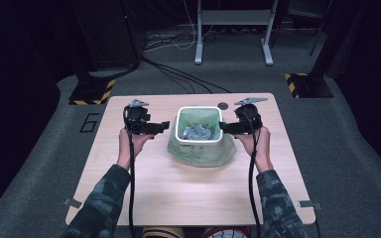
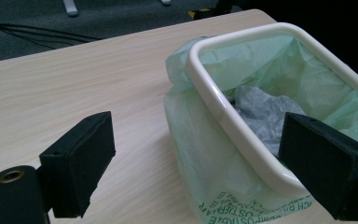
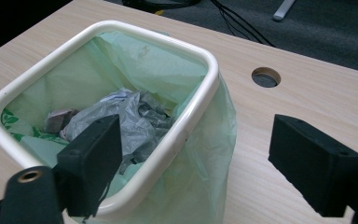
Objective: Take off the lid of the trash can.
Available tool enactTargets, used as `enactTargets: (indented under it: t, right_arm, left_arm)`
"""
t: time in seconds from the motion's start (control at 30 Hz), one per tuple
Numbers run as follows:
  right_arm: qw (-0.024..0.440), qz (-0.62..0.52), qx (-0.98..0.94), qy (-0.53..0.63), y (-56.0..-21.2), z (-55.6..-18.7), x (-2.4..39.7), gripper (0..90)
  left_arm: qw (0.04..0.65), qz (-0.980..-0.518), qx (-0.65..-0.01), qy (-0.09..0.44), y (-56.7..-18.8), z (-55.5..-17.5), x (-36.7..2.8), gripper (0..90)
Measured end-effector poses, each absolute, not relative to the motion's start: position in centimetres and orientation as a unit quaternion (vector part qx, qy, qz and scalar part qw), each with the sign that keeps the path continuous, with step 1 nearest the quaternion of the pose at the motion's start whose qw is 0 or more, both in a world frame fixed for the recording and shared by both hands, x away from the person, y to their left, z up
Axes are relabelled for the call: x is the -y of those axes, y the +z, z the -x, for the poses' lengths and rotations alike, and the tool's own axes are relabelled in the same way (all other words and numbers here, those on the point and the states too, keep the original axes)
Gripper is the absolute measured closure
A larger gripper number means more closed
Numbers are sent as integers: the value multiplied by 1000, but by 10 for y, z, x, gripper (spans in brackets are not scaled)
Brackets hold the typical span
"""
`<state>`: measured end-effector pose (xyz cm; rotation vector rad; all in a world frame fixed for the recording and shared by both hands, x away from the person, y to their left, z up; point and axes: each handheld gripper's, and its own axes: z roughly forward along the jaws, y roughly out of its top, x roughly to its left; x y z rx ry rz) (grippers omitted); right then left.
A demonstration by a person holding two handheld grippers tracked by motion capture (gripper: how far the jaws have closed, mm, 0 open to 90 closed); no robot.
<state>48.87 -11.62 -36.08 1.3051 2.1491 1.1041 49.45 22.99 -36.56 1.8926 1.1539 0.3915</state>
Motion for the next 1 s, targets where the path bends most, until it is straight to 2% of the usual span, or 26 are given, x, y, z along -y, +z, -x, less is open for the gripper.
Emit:
enactTargets:
  t: [0.3, 0.43, 0.53, 0.6, 0.63, 0.7, 0.73, 1.0]
  right_arm:
    - [195, -469, -764, 397, -362, -494, 113, 213]
    - [189, -475, -763, 396, -363, -498, 110, 266]
    - [184, -480, -765, 387, -367, -502, 104, 341]
    - [186, -482, -765, 386, -368, -503, 104, 357]
    - [183, -485, -764, 384, -370, -505, 100, 379]
    - [183, -487, -764, 382, -372, -506, 99, 388]
    - [181, -491, -764, 376, -375, -509, 94, 417]
    - [188, -503, -770, 345, -387, -516, 79, 470]
  left_arm:
    - [429, -765, -457, 150, -367, -507, -213, 159]
    - [426, -769, -453, 147, -369, -511, -205, 185]
    - [425, -770, -453, 145, -373, -515, -200, 245]
    - [423, -771, -456, 138, -376, -518, -197, 251]
    - [417, -773, -458, 134, -379, -520, -194, 306]
    - [414, -774, -460, 134, -381, -522, -192, 310]
    - [412, -775, -462, 132, -383, -523, -191, 354]
    - [407, -775, -468, 118, -392, -529, -182, 468]
